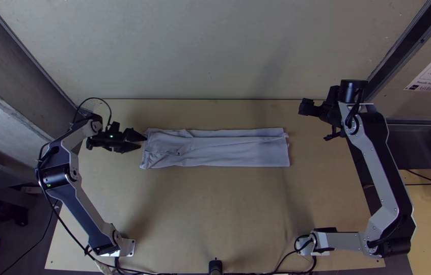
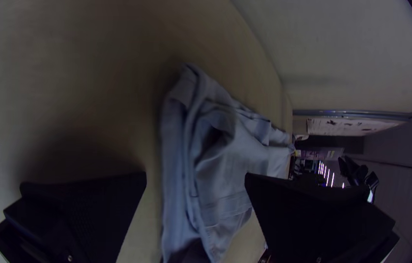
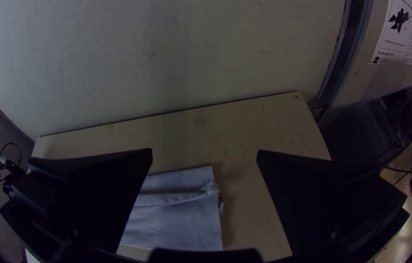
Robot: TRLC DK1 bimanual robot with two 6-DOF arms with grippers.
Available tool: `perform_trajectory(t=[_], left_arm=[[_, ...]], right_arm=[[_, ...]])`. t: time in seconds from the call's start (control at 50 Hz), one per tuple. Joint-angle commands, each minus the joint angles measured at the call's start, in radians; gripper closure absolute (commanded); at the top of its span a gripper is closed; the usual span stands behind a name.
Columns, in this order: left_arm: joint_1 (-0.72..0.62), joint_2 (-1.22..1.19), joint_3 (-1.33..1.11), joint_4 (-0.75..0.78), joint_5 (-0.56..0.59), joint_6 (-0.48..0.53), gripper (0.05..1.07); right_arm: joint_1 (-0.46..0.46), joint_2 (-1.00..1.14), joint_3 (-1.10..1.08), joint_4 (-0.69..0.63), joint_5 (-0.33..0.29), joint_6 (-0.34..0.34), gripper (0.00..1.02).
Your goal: Fold the t-shirt
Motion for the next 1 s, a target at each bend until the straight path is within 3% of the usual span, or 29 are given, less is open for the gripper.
perform_trajectory(t=[0.0, 0.18, 0.58, 0.68, 0.74, 0.84, 0.86, 0.98], left_arm=[[-0.067, 0.040, -0.064, -0.008, -0.014, 0.019, 0.10], [-0.176, 0.026, -0.101, 0.047, -0.058, -0.044, 0.10], [-0.363, 0.014, -0.101, 0.154, -0.336, -0.263, 0.12], [-0.405, 0.003, -0.122, 0.154, -0.428, -0.263, 0.32], [-0.416, -0.011, -0.134, 0.154, -0.443, -0.263, 0.50], [-0.420, -0.049, -0.136, 0.162, -0.486, -0.268, 1.01], [-0.420, -0.055, -0.134, 0.170, -0.488, -0.273, 1.05], [-0.408, -0.078, -0.125, 0.158, -0.498, -0.285, 1.05]], right_arm=[[0.012, -0.006, -0.027, 0.009, 0.000, 0.008, 0.04], [0.024, -0.005, -0.020, 0.009, 0.000, 0.022, 0.04], [0.032, -0.019, -0.067, 0.012, -0.002, 0.037, 0.04], [0.041, -0.023, -0.090, 0.030, -0.002, 0.060, 0.04], [0.047, -0.026, -0.106, 0.052, -0.002, 0.067, 0.04], [0.062, -0.028, -0.126, 0.076, 0.000, 0.079, 0.04], [0.064, -0.028, -0.129, 0.079, -0.002, 0.079, 0.04], [0.072, -0.034, -0.164, 0.116, 0.000, 0.079, 0.04]])
